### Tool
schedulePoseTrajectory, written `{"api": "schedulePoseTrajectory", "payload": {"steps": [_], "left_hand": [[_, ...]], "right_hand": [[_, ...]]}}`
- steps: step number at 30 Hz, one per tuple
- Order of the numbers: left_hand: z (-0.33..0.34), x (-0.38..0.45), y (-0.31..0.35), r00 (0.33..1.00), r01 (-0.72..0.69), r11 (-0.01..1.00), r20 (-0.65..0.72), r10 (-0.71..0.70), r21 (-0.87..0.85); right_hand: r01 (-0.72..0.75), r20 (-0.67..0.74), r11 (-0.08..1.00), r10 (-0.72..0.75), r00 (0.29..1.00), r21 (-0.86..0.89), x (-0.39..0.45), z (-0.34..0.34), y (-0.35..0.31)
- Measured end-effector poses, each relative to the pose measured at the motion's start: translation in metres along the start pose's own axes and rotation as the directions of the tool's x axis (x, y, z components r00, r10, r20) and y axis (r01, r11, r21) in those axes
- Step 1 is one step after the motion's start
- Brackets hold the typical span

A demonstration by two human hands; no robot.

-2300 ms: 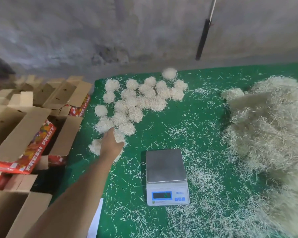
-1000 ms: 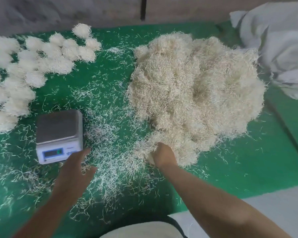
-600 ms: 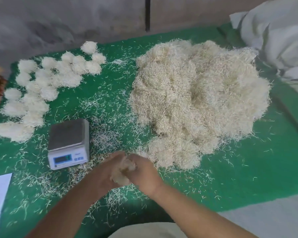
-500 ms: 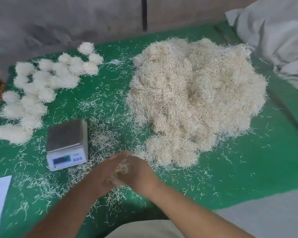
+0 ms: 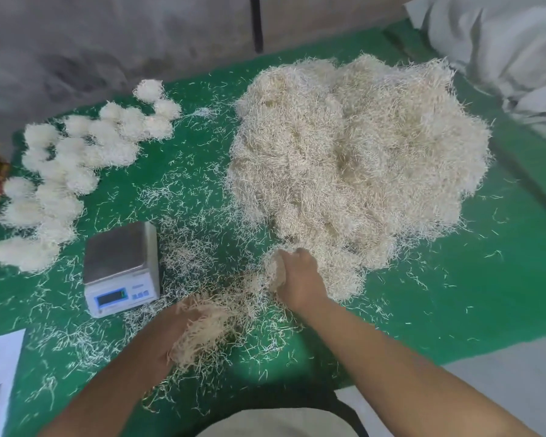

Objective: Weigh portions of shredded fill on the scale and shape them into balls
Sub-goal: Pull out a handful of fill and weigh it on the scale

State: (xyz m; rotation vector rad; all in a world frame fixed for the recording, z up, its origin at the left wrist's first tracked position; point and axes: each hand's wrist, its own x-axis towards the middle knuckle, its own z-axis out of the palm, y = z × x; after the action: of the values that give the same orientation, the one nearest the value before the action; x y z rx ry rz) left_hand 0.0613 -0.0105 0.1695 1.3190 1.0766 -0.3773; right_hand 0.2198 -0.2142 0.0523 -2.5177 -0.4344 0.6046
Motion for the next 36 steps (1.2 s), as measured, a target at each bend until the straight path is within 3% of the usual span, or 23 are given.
{"api": "schedulePoseTrajectory", "payload": {"steps": [4, 7, 9, 11, 17, 20, 24, 29, 32, 36], "left_hand": [[-0.026, -0.009, -0.009, 0.989, 0.043, 0.999, -0.143, -0.045, -0.012], [-0.035, -0.028, -0.025, 0.978, -0.004, 0.964, -0.198, 0.058, 0.265], [-0.053, -0.024, -0.035, 0.973, 0.067, 0.989, -0.229, -0.037, 0.128], [-0.048, -0.037, -0.038, 0.990, 0.080, 0.981, -0.126, -0.058, 0.178], [-0.063, -0.043, -0.029, 0.952, -0.306, 0.870, 0.126, 0.279, 0.387], [-0.078, -0.037, -0.023, 0.940, -0.330, 0.839, 0.069, 0.334, 0.432], [-0.103, -0.047, -0.016, 0.917, -0.382, 0.861, 0.021, 0.399, 0.337], [-0.160, -0.050, -0.030, 0.935, -0.347, 0.938, -0.076, 0.347, 0.018], [-0.190, -0.034, -0.042, 0.980, -0.199, 0.955, -0.053, 0.192, -0.219], [-0.217, -0.027, -0.048, 0.986, -0.114, 0.932, 0.073, 0.147, -0.343]], "right_hand": [[-0.038, 0.109, 0.981, 0.059, 0.992, -0.191, 0.027, 0.014, 0.018], [0.009, 0.099, 0.981, 0.011, 0.995, -0.194, 0.020, 0.025, 0.014], [0.041, 0.105, 0.997, -0.034, 0.994, -0.070, 0.010, 0.034, -0.003], [0.075, 0.122, 0.991, -0.088, 0.989, 0.108, -0.004, 0.034, -0.031], [0.226, 0.158, 0.885, -0.312, 0.937, 0.407, -0.056, 0.023, -0.134], [0.139, 0.228, 0.780, -0.341, 0.912, 0.610, -0.077, 0.013, -0.174], [-0.015, 0.285, 0.724, -0.253, 0.924, 0.689, -0.093, 0.007, -0.206], [-0.088, 0.253, 0.671, -0.151, 0.956, 0.736, -0.106, 0.016, -0.231], [-0.069, 0.233, 0.707, -0.138, 0.963, 0.704, -0.124, 0.027, -0.245], [-0.130, 0.328, 0.733, -0.133, 0.935, 0.667, -0.149, 0.052, -0.273]]}}
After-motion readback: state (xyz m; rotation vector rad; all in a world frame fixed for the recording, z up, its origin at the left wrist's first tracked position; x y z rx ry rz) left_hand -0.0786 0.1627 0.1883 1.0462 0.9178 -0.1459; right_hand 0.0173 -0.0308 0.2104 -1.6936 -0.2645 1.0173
